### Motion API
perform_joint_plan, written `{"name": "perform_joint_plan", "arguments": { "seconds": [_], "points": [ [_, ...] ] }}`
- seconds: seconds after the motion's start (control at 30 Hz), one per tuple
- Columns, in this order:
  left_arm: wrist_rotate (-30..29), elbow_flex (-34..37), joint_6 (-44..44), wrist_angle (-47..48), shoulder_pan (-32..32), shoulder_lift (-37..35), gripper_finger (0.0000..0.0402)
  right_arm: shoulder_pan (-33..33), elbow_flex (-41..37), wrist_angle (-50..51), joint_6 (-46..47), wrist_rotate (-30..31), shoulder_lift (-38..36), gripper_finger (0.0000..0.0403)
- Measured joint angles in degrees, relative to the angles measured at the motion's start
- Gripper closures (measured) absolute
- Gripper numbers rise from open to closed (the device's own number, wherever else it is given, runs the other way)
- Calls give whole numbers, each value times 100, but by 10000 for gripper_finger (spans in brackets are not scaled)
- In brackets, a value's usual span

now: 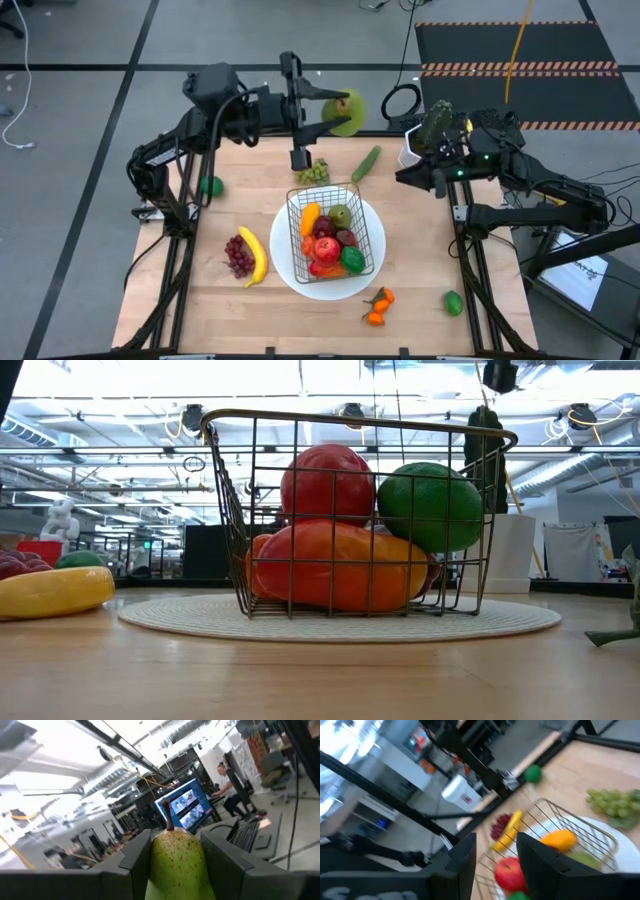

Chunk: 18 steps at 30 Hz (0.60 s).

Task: Build produce basket
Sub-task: Put the green pear into the black wire basket

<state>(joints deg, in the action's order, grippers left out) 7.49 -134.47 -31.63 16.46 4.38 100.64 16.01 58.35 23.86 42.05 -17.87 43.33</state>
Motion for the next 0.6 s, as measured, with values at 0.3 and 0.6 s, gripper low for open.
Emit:
{"name": "perform_joint_plan", "arguments": {
  "seconds": [0.3, 0.6],
  "points": [
    [6, 0, -1154, -6, -261, 0, 240, -2, 0, -610, 626, 81, 2, 267],
    [6, 0, -1305, -6, -548, 2, 240, -2, 0, -606, 682, 478, 17, 267]
  ]
}}
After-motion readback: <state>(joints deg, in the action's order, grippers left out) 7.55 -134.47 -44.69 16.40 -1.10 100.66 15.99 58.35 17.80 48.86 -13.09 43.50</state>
